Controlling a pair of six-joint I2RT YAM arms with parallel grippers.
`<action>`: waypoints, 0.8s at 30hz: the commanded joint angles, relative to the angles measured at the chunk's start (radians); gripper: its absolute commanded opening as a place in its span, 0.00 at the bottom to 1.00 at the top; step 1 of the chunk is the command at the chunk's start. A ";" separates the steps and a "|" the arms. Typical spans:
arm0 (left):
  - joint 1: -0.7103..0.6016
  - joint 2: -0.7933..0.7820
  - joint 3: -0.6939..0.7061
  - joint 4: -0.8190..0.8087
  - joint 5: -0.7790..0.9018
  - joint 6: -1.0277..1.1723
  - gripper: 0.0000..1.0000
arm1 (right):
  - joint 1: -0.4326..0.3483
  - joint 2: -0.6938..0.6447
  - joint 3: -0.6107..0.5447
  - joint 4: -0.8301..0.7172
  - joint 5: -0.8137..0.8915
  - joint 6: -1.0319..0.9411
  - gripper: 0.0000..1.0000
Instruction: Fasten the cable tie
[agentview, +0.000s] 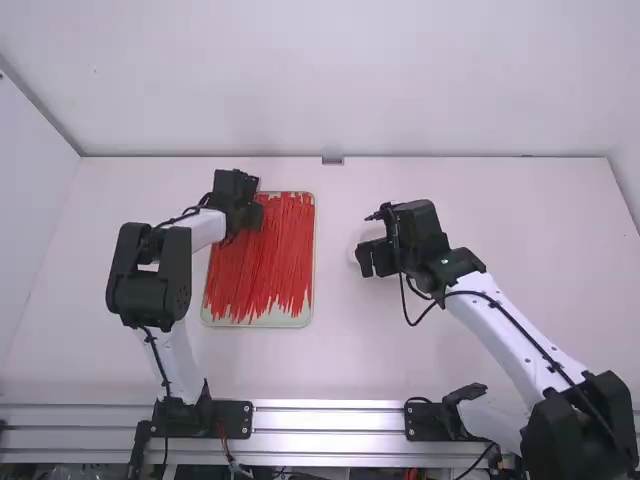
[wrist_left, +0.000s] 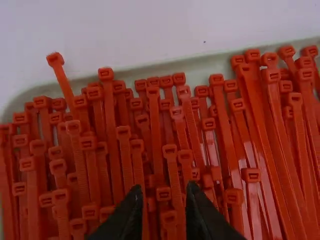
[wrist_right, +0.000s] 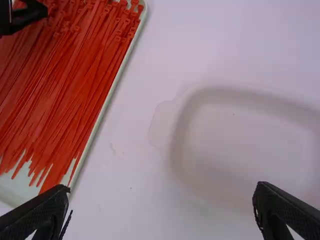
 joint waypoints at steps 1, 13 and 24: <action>-0.008 0.014 -0.029 0.003 0.007 0.011 0.24 | 0.003 0.006 0.002 -0.002 0.002 0.000 0.98; -0.008 0.014 -0.048 0.024 0.007 0.011 0.24 | 0.004 0.006 0.002 -0.002 0.002 0.000 0.98; -0.008 0.016 -0.052 0.039 0.007 0.014 0.24 | 0.005 0.006 0.002 -0.002 0.002 0.000 0.98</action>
